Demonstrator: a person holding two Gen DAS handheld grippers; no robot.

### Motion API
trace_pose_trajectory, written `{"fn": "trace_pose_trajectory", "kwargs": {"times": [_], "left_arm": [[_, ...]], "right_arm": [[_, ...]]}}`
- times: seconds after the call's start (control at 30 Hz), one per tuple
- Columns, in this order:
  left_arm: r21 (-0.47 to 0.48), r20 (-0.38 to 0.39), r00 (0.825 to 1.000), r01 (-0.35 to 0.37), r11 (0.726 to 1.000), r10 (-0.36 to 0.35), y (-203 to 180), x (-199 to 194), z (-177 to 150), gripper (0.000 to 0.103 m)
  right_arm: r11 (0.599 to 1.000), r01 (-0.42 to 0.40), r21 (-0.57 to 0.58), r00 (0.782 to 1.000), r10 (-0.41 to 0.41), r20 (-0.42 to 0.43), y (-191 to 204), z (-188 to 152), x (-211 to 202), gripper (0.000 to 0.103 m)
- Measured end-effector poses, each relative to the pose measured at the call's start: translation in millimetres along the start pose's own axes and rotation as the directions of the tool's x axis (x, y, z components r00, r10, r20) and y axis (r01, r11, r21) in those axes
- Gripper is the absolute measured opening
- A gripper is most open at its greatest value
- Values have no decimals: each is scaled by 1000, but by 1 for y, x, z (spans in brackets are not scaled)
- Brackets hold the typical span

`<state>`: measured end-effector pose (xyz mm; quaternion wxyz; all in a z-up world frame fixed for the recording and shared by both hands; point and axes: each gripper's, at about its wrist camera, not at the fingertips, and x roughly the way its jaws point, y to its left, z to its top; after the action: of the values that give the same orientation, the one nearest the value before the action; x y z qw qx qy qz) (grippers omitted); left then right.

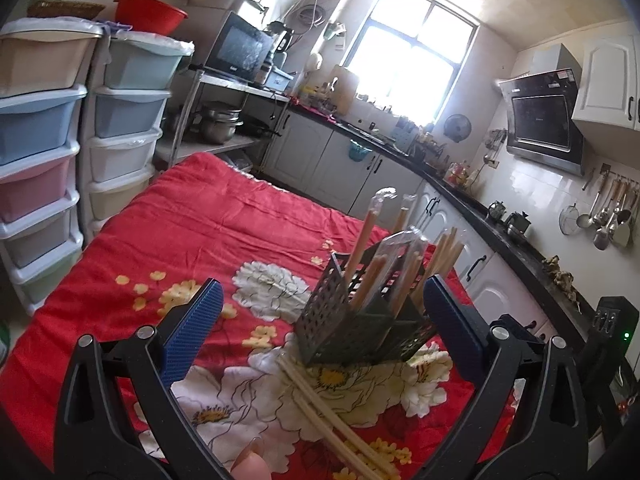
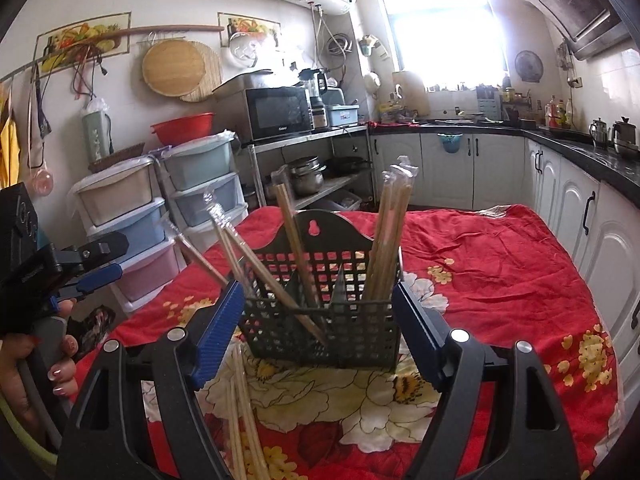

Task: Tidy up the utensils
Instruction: 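Withdraw both open tools up from the mesh basket, then lower the left tool to the chopstick pile while the right tool closes on a chopstick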

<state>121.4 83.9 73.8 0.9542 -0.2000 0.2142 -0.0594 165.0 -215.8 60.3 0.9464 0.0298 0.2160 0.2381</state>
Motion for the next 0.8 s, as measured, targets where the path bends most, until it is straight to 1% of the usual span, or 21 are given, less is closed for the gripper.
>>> {"fn": "trace_pose_trajectory", "kwargs": {"times": [0.13,0.37,0.53,0.6,0.7,0.8], "left_arm": [[-12,-24,1000,-11,1000,11,7,1,-6,92],[-30,-72,997,-41,999,39,17,6,-18,92],[-37,-120,990,-76,996,71,24,11,-24,92],[-46,-143,987,-76,996,69,28,13,-27,92],[-52,-171,983,-74,996,64,32,17,-32,92],[-83,-215,976,-55,995,36,37,25,-40,83]], "right_arm": [[1000,-20,-19,1000,20,-23,6,-3,2,74],[995,-62,-74,994,56,-92,19,-12,12,74],[990,-103,-97,983,86,-161,26,-21,24,73],[988,-109,-107,979,88,-186,28,-25,29,72],[986,-130,-104,968,103,-230,28,-30,35,65],[984,-147,-102,956,115,-269,29,-36,38,61]]}}
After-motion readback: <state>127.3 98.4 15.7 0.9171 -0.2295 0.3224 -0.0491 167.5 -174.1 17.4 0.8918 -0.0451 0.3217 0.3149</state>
